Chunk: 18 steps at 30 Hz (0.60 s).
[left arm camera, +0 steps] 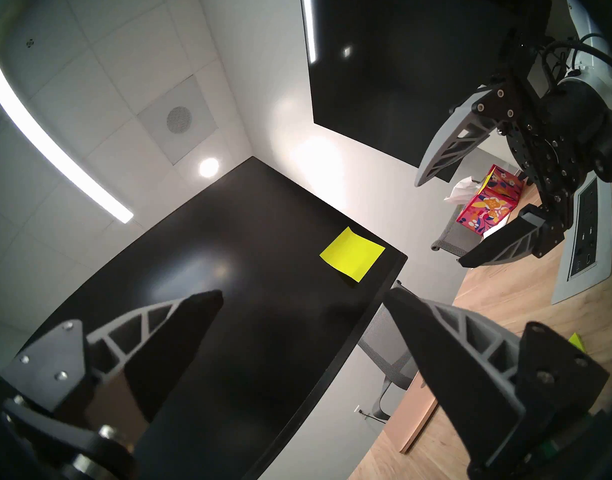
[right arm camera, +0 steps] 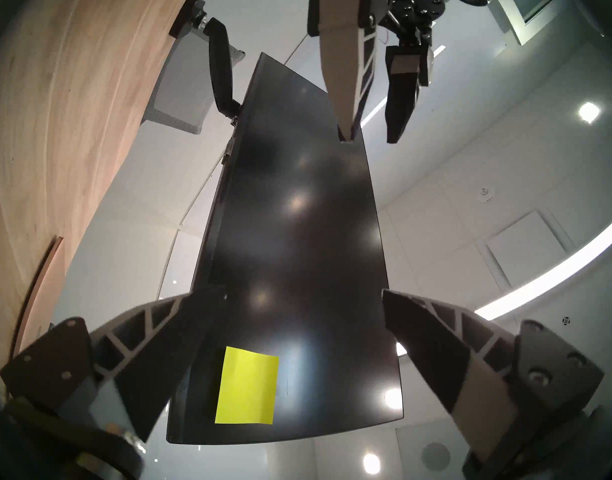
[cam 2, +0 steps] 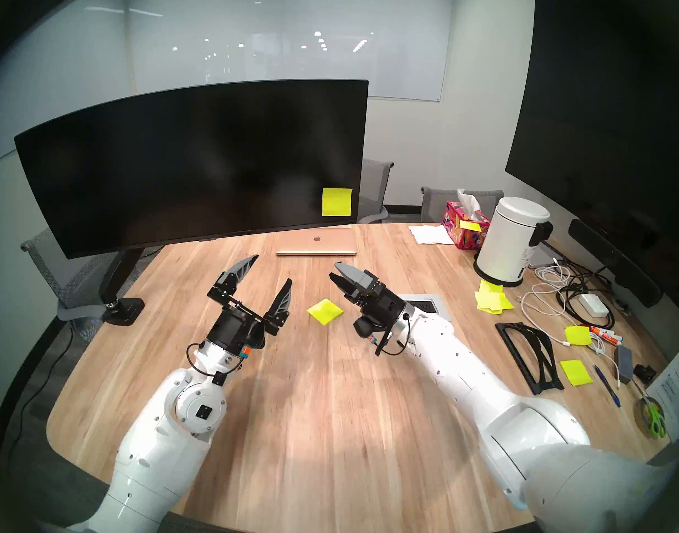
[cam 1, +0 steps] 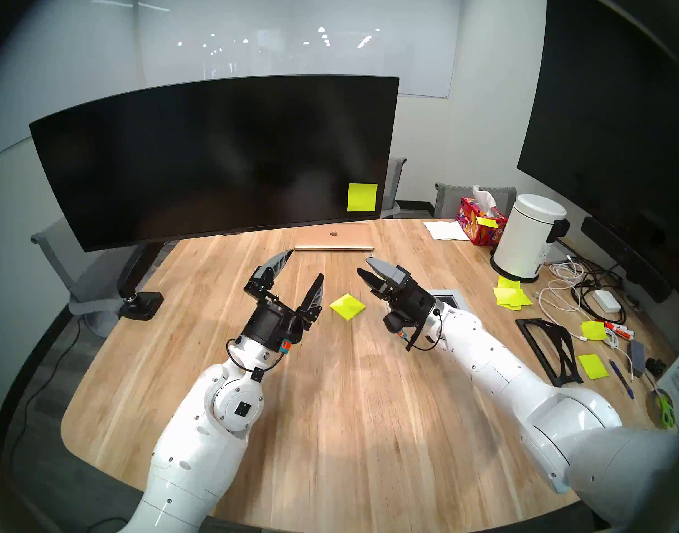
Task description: Peel one sticky note off the pad and stick it onto the monitor, then press it flat
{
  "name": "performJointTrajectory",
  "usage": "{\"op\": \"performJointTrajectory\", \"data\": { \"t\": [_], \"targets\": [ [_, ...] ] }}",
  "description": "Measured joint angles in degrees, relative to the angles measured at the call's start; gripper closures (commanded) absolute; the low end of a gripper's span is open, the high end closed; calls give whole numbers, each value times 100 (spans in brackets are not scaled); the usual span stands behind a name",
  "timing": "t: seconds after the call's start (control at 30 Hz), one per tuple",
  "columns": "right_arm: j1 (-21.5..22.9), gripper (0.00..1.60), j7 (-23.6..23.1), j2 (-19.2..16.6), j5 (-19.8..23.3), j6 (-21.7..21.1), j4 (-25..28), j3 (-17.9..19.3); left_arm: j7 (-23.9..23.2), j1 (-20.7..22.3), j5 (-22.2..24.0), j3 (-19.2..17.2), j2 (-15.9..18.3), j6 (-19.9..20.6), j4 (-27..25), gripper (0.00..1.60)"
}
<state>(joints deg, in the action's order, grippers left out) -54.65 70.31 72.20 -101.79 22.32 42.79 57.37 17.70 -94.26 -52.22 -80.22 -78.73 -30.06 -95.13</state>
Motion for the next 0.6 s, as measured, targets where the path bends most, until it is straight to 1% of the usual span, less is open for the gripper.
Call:
{"op": "performJointTrajectory", "data": {
  "t": [0.2, 0.6],
  "targets": [
    [-264, 0, -98, -169, 9, 57, 466, 58, 0, 0, -1, -1, -1, -4, 0, 0],
    [-770, 0, -626, -423, 106, 165, 1417, 237, -1, 0, -2, -3, -4, -8, 0, 0]
  ]
}}
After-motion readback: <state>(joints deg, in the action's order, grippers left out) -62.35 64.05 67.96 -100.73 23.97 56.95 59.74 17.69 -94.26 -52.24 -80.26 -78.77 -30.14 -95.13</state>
